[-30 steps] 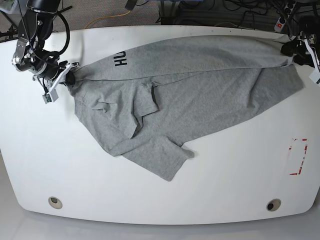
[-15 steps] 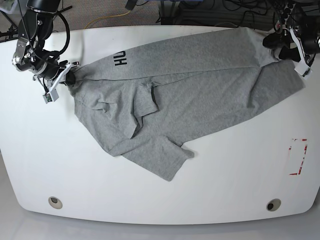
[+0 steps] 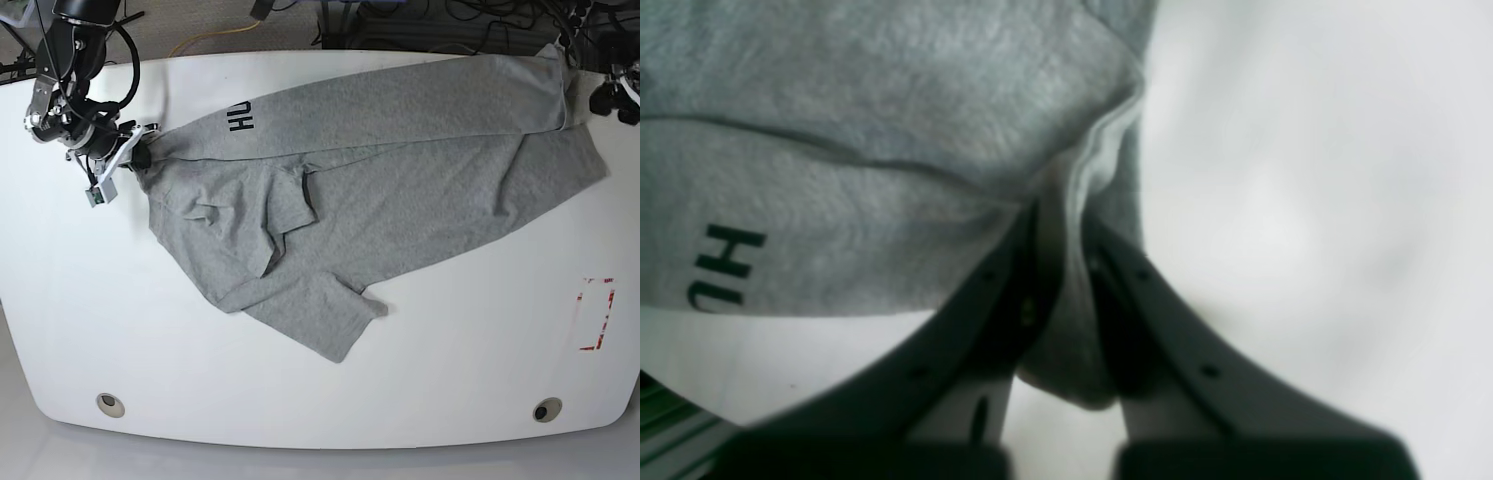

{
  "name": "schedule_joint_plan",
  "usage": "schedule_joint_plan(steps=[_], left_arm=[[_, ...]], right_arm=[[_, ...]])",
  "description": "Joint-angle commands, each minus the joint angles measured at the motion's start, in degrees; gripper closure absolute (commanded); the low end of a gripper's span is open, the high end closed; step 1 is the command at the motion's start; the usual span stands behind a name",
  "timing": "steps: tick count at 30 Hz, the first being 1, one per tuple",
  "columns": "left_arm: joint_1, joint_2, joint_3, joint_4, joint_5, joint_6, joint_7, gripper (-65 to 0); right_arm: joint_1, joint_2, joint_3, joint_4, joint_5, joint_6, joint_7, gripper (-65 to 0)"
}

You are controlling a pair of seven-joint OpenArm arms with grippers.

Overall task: Fold the T-shirt properly
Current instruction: 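Release the shirt with the left gripper and reposition it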

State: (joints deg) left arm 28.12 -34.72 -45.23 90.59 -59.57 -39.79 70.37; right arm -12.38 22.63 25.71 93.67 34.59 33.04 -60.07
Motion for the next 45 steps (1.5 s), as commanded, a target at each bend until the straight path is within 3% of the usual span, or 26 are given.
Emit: schedule_joint_plan(steps=[1, 8, 18, 22, 26, 37, 45], left_arm=[[-4.25, -1.54, -3.51, -2.98, 2.56, -0.21, -1.4, -38.1], [-16.38, -1.1, -6.68, -6.5, 19.97, -0.21, -1.67, -38.1], [-25.79, 9.97, -2.2, -0.08, 41.07, -0.21, -1.75, -37.9], [-25.88, 13.14, -0.61, 1.77, 48.27, -0.21, -4.92, -37.9], [-25.79, 15.07, -0.35, 1.15, 51.35, -0.21, -7.12, -37.9], [-29.57, 14.72, -0.7, -12.39, 50.91, -0.21, -8.35, -38.2], [-31.5, 15.07, 0.44, -14.41, 50.91, -0.21, -9.31, -37.9]], right_arm=[[0.47, 1.24, 0.44, 0.97, 0.71, 0.15, 1.13, 0.0], [0.56, 1.15, 0.44, 1.06, 0.71, 0.15, 1.13, 0.0], [0.56, -0.35, 0.35, 1.06, 0.62, 0.15, 1.13, 0.0], [0.65, -0.44, 0.35, 1.06, 0.62, 0.15, 1.13, 0.0], [1.26, -0.52, 0.35, 1.06, 0.71, 0.15, 1.13, 0.0], [1.61, -0.52, 0.35, 0.97, 0.71, 0.15, 1.13, 0.0], [1.61, -0.52, 0.35, 0.97, 0.71, 0.15, 1.13, 0.0]])
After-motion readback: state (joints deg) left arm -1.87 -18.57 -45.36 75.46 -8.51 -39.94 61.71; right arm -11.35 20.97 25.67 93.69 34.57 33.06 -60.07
